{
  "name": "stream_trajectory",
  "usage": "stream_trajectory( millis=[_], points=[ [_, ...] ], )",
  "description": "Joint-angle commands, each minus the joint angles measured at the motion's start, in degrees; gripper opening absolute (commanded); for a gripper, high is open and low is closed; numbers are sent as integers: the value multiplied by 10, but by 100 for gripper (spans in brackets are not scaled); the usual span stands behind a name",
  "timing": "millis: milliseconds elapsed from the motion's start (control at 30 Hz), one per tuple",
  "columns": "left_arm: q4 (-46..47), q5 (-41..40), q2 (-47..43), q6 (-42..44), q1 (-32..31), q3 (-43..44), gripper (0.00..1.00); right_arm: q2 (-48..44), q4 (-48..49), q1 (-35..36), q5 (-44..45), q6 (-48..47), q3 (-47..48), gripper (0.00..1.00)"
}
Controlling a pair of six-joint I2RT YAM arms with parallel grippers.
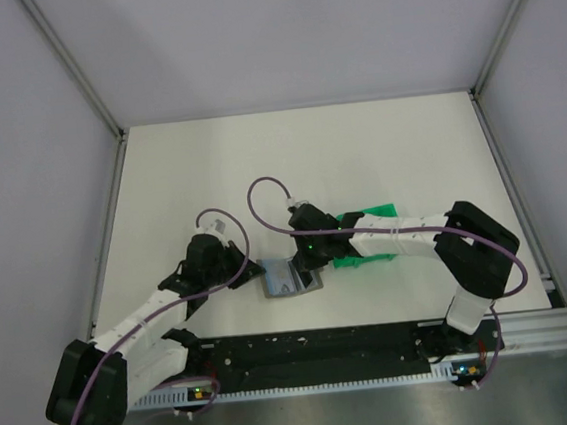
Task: Put the credit cards into the card holder
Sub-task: Insert the credit card into the card holder.
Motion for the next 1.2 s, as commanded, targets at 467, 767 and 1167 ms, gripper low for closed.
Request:
stream_trajectory(
  millis=[467, 767, 1167],
  points=[
    [21, 5, -23, -29, 0, -10, 0, -83, 103, 84, 182, 68, 32, 0],
    [22, 1, -37, -49, -1, -23, 0, -48, 165, 125, 221, 76, 33, 0],
    [25, 5, -39, -50, -1, -26, 0, -6, 154, 139, 217, 65, 64, 0]
  ],
)
